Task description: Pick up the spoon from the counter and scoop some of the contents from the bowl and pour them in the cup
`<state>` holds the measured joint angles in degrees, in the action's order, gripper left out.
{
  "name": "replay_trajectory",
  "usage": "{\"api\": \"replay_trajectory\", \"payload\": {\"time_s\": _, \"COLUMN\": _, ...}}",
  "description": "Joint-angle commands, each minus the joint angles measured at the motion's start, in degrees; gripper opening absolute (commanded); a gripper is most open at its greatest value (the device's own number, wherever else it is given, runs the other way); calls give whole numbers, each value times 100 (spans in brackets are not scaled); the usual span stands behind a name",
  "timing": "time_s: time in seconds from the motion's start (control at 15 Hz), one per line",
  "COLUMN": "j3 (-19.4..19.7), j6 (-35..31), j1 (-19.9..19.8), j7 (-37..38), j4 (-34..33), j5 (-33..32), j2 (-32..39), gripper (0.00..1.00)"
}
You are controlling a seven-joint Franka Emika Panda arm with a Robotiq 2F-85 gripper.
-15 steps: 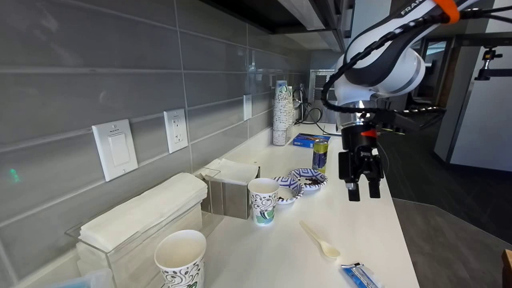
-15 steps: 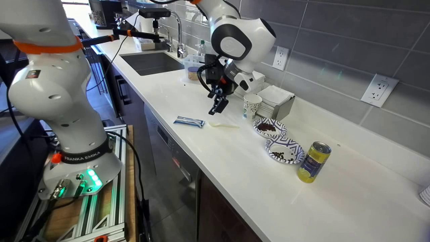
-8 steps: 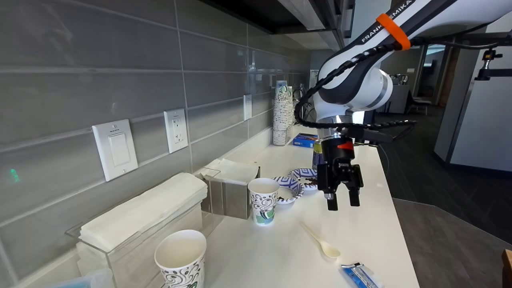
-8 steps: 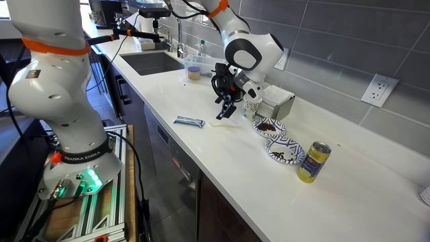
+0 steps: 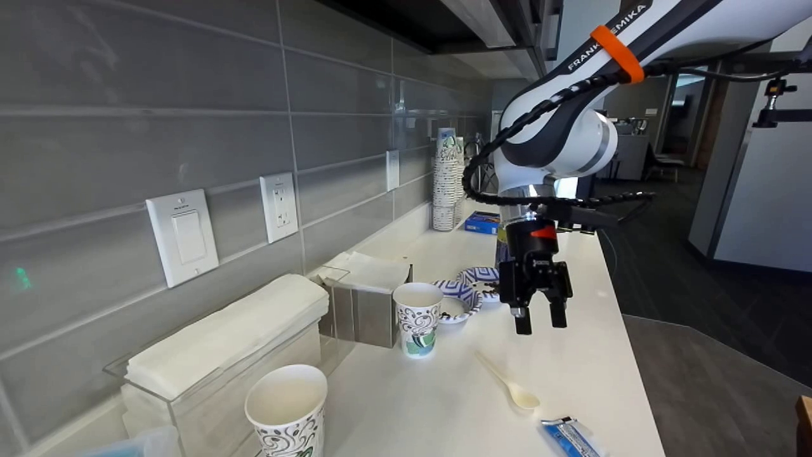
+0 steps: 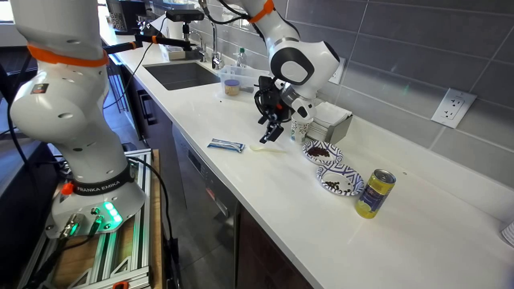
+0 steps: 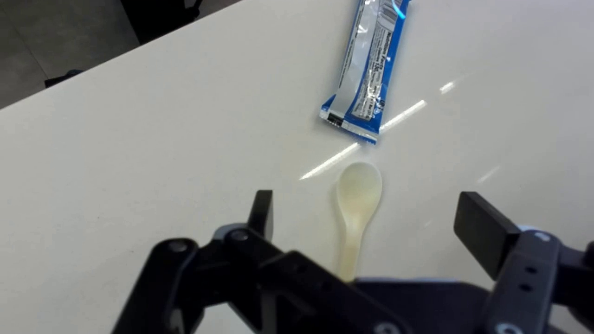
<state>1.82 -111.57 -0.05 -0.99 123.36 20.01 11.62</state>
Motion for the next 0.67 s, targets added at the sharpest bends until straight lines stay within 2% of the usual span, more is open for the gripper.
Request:
{"api": "replay_trajectory", "payload": {"time_s": 0.0, "j3": -22, "j6": -10, "j1": -11, "j7": 435, "j4": -298, "j5": -268, "j2": 324, "gripper": 100}}
{"api": "replay_trajectory", "payload": {"time_s": 0.2, "j3": -46, "j6": 44, "j1": 27, "j7": 819, "j4": -556, "j5": -315, "j2": 622, "gripper": 100}}
{"api": "replay_trajectory", "payload": {"time_s": 0.6, "j3": -114, "j6": 18, "j1": 68, "j7": 1119, "j4": -994, "j5": -247, "j2": 1317, "gripper": 100}}
